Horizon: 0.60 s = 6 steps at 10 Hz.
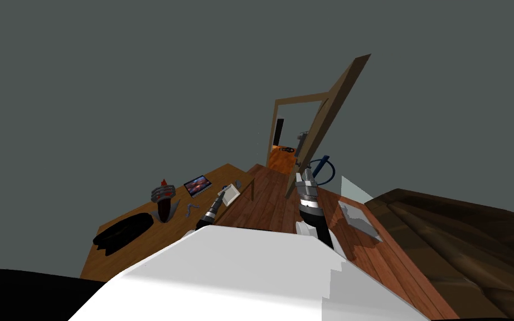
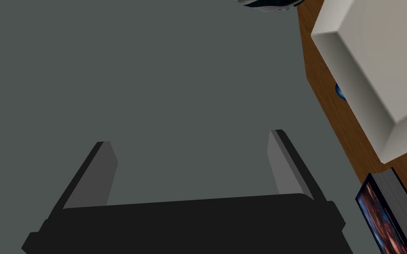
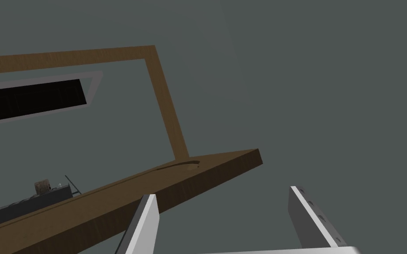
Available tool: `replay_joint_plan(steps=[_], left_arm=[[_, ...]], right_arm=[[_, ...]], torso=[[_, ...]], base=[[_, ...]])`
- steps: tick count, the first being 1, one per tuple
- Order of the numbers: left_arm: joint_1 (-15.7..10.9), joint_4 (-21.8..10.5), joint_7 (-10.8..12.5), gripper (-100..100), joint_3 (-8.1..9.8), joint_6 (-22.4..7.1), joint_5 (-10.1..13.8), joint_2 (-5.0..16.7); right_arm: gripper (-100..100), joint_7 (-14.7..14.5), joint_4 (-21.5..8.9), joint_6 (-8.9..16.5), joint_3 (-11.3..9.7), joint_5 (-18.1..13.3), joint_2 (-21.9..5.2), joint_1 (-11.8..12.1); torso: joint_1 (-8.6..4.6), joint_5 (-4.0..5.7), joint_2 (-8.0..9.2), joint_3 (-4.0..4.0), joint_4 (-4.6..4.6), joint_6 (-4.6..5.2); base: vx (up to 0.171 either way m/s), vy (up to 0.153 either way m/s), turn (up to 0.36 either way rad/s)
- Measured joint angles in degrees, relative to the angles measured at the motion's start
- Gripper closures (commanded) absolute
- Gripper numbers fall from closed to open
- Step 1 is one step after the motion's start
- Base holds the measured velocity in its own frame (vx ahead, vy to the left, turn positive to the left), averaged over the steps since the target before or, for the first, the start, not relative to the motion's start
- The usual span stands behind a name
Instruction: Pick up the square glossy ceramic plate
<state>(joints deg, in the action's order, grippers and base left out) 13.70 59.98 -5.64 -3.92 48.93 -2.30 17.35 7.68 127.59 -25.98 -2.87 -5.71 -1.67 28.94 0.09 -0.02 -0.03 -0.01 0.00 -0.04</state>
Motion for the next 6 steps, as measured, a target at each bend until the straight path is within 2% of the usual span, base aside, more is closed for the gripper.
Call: replay_joint_plan(steps=[6], left_arm=[[-2.8,-9.9,1.1,-100,-0.46,1.7,-0.3,2.4]], right_arm=[[0,0.0,0.0,0.0,0.0,0.0,0.0,0.0]], torso=[[-0.01,0.0,-0.02,-0.01,0.0,0.0]], base=[[0.0,0.02,-0.058]])
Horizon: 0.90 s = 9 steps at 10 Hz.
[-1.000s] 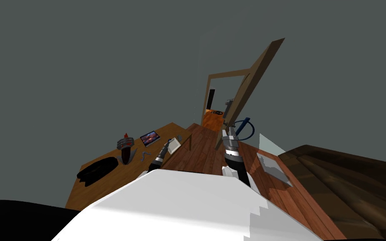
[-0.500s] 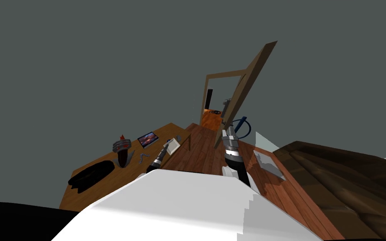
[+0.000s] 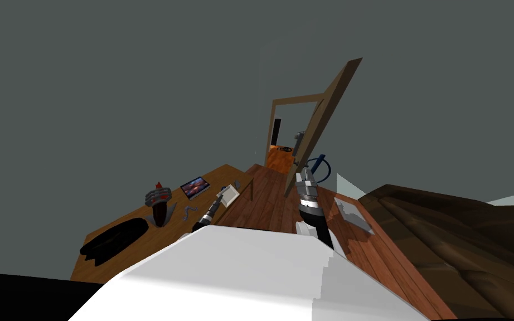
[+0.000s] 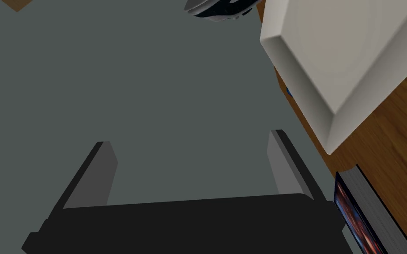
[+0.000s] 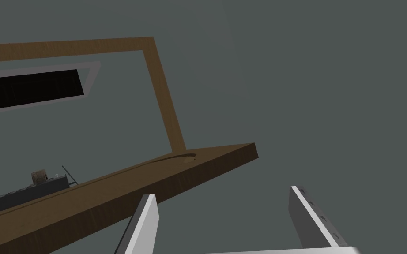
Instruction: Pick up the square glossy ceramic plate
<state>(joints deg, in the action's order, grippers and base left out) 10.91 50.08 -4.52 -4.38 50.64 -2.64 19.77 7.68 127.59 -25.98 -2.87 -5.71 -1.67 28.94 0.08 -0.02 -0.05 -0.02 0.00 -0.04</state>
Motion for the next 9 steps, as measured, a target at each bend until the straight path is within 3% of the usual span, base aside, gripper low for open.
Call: replay_joint_plan(steps=[3,5,7,9], left_arm=[[-2.0,-5.7,0.3,-100,-0.31,1.1,-0.3,0.8],[-2.2,-7.0,0.8,-100,-0.58,0.6,-0.6,1.7],[-3.7,-11.1,0.9,-100,-0.69,2.0,-0.8,2.0],[-4.1,-12.8,1.2,-100,-0.87,1.7,-1.1,2.4]], right_arm=[[0,0.0,0.0,0.0,0.0,0.0,0.0,0.0],[0,0.0,0.0,0.0,0.0,0.0,0.0,0.0],[0,0.0,0.0,0.0,0.0,0.0,0.0,0.0],[0,0.0,0.0,0.0,0.0,0.0,0.0,0.0]], torso=[[0.0,0.01,-0.02,-0.01,0.0,0.02],[0.01,0.0,-0.04,-0.02,0.01,0.0],[-0.04,0.01,-0.05,-0.03,0.0,0.02],[-0.03,0.01,-0.06,-0.03,0.01,0.01]], base=[[0.006,0.019,-0.076],[0.01,0.016,-0.017],[0.01,0.009,-0.051],[0.015,0.013,-0.05]])
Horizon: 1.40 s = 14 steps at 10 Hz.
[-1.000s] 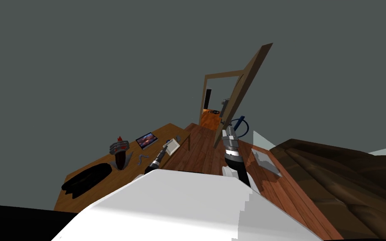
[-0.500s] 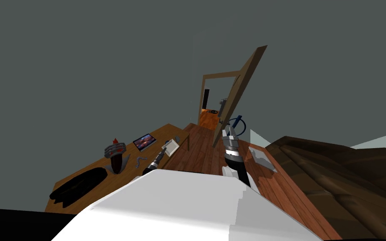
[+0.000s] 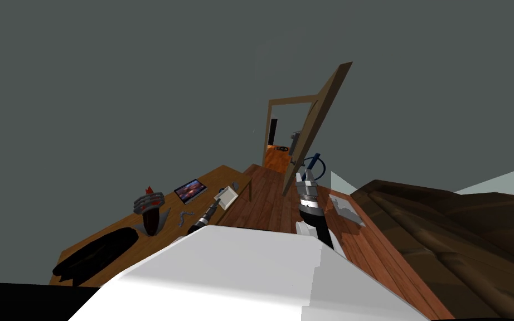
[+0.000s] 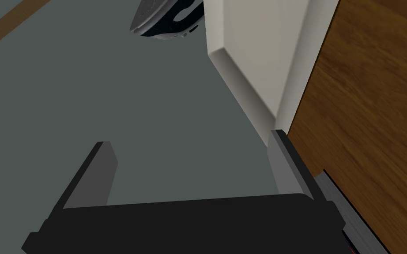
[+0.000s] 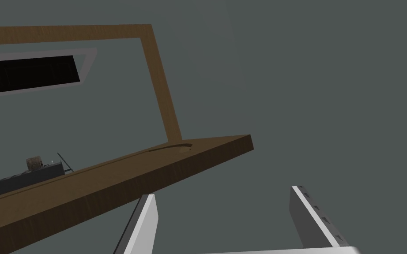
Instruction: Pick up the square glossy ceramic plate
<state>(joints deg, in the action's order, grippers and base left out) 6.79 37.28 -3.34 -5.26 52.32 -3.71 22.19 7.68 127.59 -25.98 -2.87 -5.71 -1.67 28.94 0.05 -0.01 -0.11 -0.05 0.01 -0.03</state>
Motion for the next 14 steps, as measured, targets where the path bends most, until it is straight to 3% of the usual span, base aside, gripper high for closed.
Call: replay_joint_plan(steps=[6,7,8,10,11,13,14], left_arm=[[-2.4,-7.7,1.1,-100,-0.53,1.0,-0.8,1.2],[-3.3,-9.9,1.2,-100,-0.6,1.8,-0.9,1.3],[-5.1,-14.5,1.4,-100,-0.81,3.1,-1.2,1.4],[-4.5,-14.3,2.1,-100,-1.16,1.9,-1.7,1.9],[-3.1,-12.3,2.6,-100,-1.37,0.4,-2.0,2.2],[-4.9,-16.1,2.6,-100,-1.46,1.7,-2.1,1.9],[-5.0,-16.3,2.5,0,-1.46,1.9,-2.1,1.9]], right_arm=[[0,0.0,0.0,0.0,0.0,0.0,0.0,0.0],[0,0.0,0.0,0.0,0.0,0.0,0.0,0.0],[0,0.0,0.0,0.0,0.0,0.0,0.0,0.0],[0,0.0,0.0,0.0,0.0,0.0,0.0,0.0],[0,0.0,0.0,0.0,0.0,0.0,0.0,0.0],[0,0.0,0.0,0.0,0.0,0.0,0.0,0.0],[0,0.0,0.0,0.0,0.0,0.0,0.0,0.0]], torso=[[-0.03,0.0,-0.01,-0.01,0.0,-0.01],[-0.03,0.0,-0.01,-0.01,0.01,-0.01],[0.01,0.0,-0.1,-0.05,0.02,0.0],[0.05,-0.01,-0.14,-0.08,0.03,-0.01],[0.06,-0.02,-0.14,-0.08,0.03,-0.02],[-0.03,0.0,-0.02,-0.02,0.01,-0.02],[-0.06,0.01,0.03,0.01,0.0,-0.02]], base=[[0.018,0.009,-0.04],[0.044,0.019,-0.071],[0.046,0.026,-0.053],[0.058,0.031,-0.057],[0.037,0.024,-0.004],[0.006,0.003,0.001],[0.0,0.0,0.0]])
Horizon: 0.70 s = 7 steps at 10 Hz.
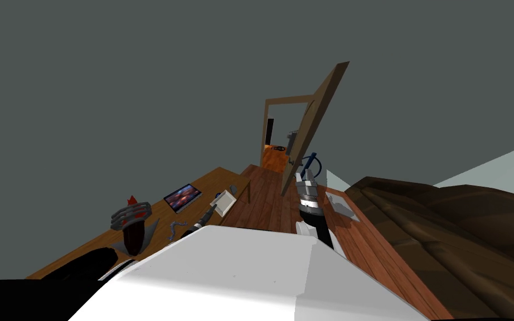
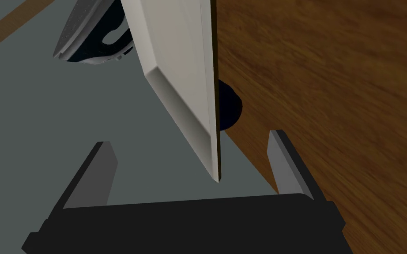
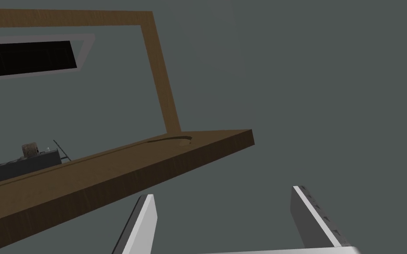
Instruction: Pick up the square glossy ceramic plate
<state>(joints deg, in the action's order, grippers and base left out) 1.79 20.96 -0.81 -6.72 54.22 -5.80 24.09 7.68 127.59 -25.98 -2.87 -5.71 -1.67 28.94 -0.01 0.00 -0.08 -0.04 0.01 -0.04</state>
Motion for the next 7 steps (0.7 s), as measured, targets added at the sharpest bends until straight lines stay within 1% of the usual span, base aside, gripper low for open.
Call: replay_joint_plan(steps=[1,2,3,4,5,6,7], left_arm=[[0.0,0.0,0.0,-100,0.0,0.0,0.0,0.0],[0.0,1.7,-0.6,-100,0.54,-1.5,-0.4,-1.1],[-1.6,0.6,-2.2,-100,1.46,-2.5,-1.0,-3.3],[-1.1,2.5,-3.0,-100,1.85,-3.9,-1.3,-4.0],[-3.9,-1.5,-4.1,-100,2.66,-3.3,-1.6,-5.5],[-3.4,-0.8,-4.6,-100,2.95,-4.1,-1.9,-6.0],[-2.6,0.9,-4.6,-100,2.98,-5.5,-2.1,-6.1]], right_arm=[[0,0.0,0.0,0.0,0.0,0.0,0.0,0.0],[0,0.0,0.0,0.0,0.0,0.0,0.0,0.0],[0,0.0,0.0,0.0,0.0,0.0,0.0,0.0],[0,0.0,0.0,0.0,0.0,0.0,0.0,0.0],[0,0.0,0.0,0.0,0.0,0.0,0.0,0.0],[0,0.0,0.0,0.0,0.0,0.0,0.0,0.0],[0,0.0,0.0,0.0,0.0,0.0,0.0,0.0]], torso=[[-0.01,0.0,0.02,0.01,0.0,0.0],[0.18,-0.03,0.07,0.04,-0.02,0.01],[0.4,-0.09,0.17,0.09,-0.03,0.01],[0.38,-0.08,0.23,0.13,-0.05,-0.01],[0.38,-0.09,0.25,0.14,-0.05,0.01],[0.31,-0.07,0.22,0.13,-0.04,-0.02],[0.15,-0.04,0.13,0.08,-0.03,-0.01]], base=[[-0.017,0.064,0.017],[-0.054,0.13,0.011],[-0.058,0.106,-0.012],[-0.067,0.107,0.018],[-0.044,0.081,-0.008],[-0.014,0.034,0.003],[0.0,0.0,0.0]])
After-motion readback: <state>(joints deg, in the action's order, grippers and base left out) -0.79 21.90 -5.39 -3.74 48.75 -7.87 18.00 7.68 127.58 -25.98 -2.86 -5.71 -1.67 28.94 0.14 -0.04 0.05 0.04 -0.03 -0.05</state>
